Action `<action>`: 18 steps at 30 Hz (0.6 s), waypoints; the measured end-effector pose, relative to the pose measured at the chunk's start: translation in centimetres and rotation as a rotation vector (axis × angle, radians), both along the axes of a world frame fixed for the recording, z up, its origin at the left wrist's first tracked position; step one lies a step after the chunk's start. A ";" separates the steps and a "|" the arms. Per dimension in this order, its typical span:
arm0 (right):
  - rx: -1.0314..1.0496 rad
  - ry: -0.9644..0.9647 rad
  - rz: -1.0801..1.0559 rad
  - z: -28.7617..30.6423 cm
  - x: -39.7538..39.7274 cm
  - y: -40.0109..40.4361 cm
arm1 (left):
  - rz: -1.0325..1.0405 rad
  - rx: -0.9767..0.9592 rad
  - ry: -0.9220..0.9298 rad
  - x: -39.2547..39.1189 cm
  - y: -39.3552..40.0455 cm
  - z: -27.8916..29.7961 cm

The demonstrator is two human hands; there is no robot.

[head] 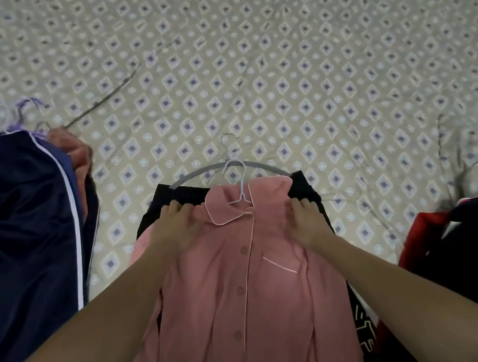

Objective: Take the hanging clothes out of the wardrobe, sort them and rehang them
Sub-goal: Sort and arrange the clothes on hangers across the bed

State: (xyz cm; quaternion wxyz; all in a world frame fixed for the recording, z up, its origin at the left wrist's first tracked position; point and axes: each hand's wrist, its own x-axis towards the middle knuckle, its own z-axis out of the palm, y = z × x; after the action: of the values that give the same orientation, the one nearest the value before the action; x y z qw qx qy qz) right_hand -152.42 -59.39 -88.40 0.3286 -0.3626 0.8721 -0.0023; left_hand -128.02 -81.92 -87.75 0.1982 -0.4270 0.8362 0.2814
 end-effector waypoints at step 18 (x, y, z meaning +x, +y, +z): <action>-0.468 -0.291 -0.142 11.5 3.9 7.7 | -0.046 -0.201 0.200 3.2 8.6 10.8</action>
State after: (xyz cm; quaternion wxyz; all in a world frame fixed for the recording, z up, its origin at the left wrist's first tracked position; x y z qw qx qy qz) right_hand -148.49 -51.72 -76.94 0.3567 -0.3624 0.8148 -0.2786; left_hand -124.79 -73.36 -76.91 0.0762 -0.3952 0.8853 0.2328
